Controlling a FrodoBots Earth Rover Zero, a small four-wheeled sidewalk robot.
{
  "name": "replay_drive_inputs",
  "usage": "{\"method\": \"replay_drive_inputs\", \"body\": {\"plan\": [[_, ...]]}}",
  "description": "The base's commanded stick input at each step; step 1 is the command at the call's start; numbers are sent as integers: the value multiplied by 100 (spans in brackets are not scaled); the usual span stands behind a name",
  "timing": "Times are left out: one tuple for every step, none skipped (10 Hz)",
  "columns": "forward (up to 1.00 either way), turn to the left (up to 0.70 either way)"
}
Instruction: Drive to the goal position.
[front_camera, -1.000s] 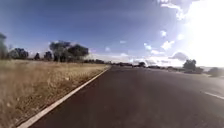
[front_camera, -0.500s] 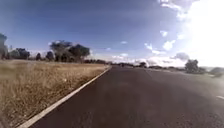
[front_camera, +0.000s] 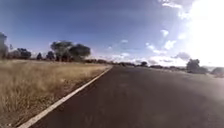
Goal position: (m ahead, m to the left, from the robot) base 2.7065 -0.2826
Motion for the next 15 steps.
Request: {"method": "replay_drive_inputs", "body": {"plan": [[50,0],[50,0],[50,0],[50,0],[50,0],[50,0],[50,0],[50,0],[50,0],[50,0],[50,0],[50,0],[50,0],[50,0],[50,0]]}}
